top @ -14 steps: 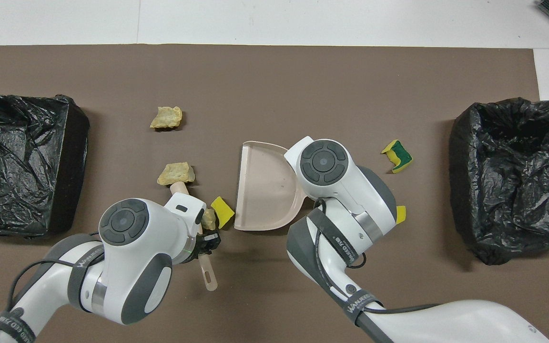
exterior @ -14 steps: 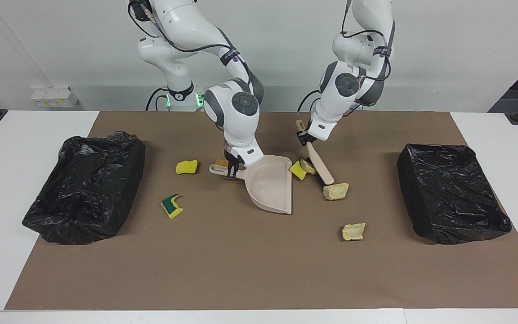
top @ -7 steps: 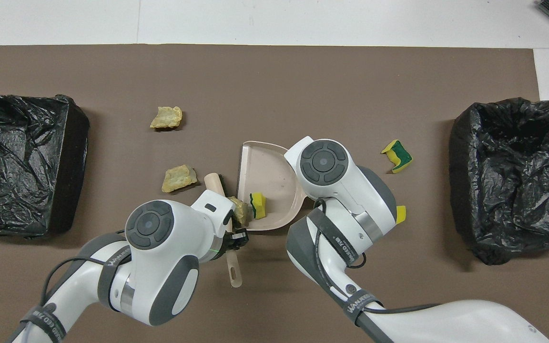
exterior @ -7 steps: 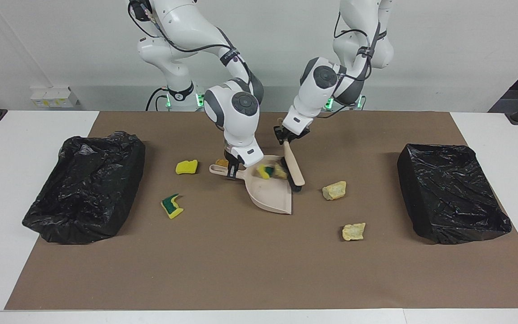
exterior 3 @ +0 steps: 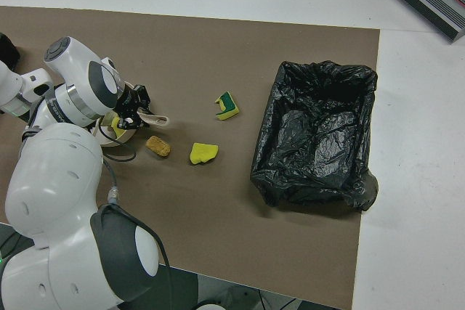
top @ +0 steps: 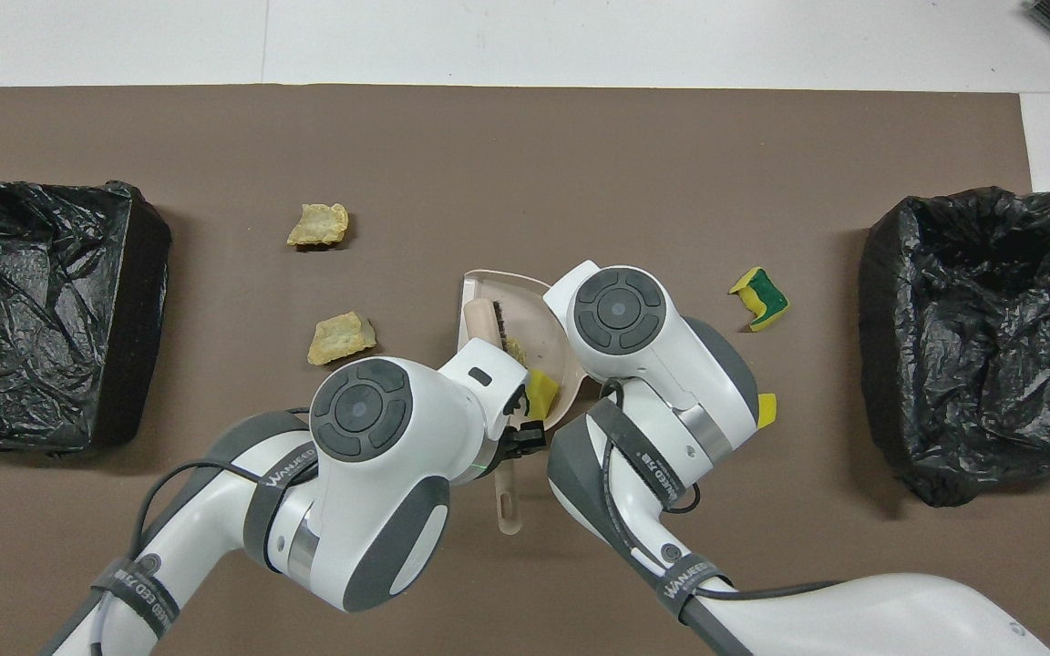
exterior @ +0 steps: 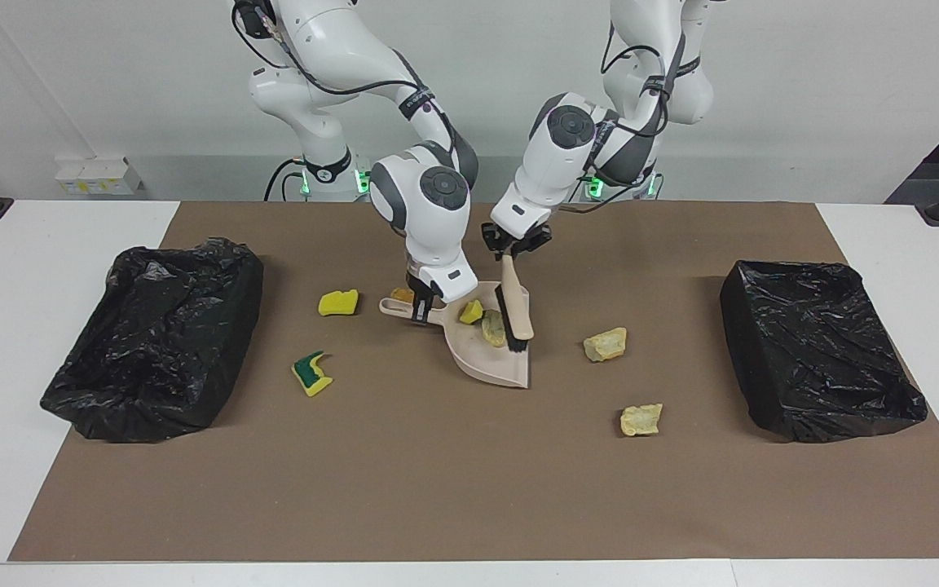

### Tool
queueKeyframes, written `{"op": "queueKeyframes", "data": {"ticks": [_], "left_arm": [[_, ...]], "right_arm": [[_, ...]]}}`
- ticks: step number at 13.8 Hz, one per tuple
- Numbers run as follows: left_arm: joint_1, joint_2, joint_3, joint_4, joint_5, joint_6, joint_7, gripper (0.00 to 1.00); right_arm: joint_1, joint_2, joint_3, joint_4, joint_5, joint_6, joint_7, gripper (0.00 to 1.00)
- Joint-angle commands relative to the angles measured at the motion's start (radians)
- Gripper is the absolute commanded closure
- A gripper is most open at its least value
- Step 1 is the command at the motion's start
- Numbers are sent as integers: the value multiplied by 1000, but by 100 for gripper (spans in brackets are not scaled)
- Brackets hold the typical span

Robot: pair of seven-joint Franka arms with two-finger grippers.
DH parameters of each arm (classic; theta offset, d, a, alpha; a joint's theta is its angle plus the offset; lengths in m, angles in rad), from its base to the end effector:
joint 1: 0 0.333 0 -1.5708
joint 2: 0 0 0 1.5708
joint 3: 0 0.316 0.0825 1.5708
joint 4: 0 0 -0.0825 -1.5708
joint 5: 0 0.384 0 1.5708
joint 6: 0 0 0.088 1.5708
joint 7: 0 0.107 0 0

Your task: Sweep and dump trash in bin

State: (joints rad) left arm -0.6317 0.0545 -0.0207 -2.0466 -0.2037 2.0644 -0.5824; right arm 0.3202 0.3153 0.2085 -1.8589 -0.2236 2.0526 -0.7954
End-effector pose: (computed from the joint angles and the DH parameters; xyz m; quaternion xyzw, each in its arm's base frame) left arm 0.4363 -0.3466 0.4118 0.9957 0.0150 -0.0665 0.0621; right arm 0.5400 0.2935 0.3452 0.7515 0.6543 -0.0636 0.0556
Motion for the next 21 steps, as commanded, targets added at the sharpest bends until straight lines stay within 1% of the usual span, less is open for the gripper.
{"op": "queueKeyframes", "data": {"ticks": [1, 2, 4, 7, 9, 10, 11, 12, 13, 14, 17, 19, 21], "left_arm": [[108, -1, 2, 33, 76, -99, 91, 100], [156, -1, 2, 34, 120, -124, 120, 100], [245, -1, 1, 28, 194, -128, 147, 100], [372, -8, 1, -10, 211, -147, 318, 100], [405, -45, 1, -73, 211, -138, 380, 100], [406, -51, 1, -102, 211, -135, 386, 100], [396, -48, -1, -139, 211, -107, 385, 100], [376, -44, -4, -153, 210, -69, 385, 100], [344, -41, -5, -162, 207, -58, 377, 100], [280, -39, -5, -164, 193, -53, 368, 100], [152, -45, -5, -164, 55, -30, 368, 100], [68, -48, -8, -158, 9, -29, 365, 100], [23, -44, -8, -136, -57, -27, 365, 100]], "right_arm": [[-1, -2, 3, -16, -19, 17, -25, 100], [-1, -2, 3, -16, -19, 17, -25, 100], [-1, -2, 3, -16, -19, 17, -25, 100], [-1, -2, 3, -16, -19, 17, -25, 100], [0, -2, 3, -16, -20, 14, -25, 100], [0, -4, 3, -16, -20, 12, -25, 100], [0, -4, 3, -16, -20, 11, -25, 100], [0, -4, 3, -16, -20, 11, -21, 100], [0, -4, 3, -14, -20, 11, -16, 100], [0, -4, 3, -14, -20, 12, -15, 100], [2, -4, 3, -14, -20, 12, -12, 100], [2, -2, 3, -14, -20, 14, -12, 100], [2, -4, 3, -14, -20, 9, -12, 100]]}}
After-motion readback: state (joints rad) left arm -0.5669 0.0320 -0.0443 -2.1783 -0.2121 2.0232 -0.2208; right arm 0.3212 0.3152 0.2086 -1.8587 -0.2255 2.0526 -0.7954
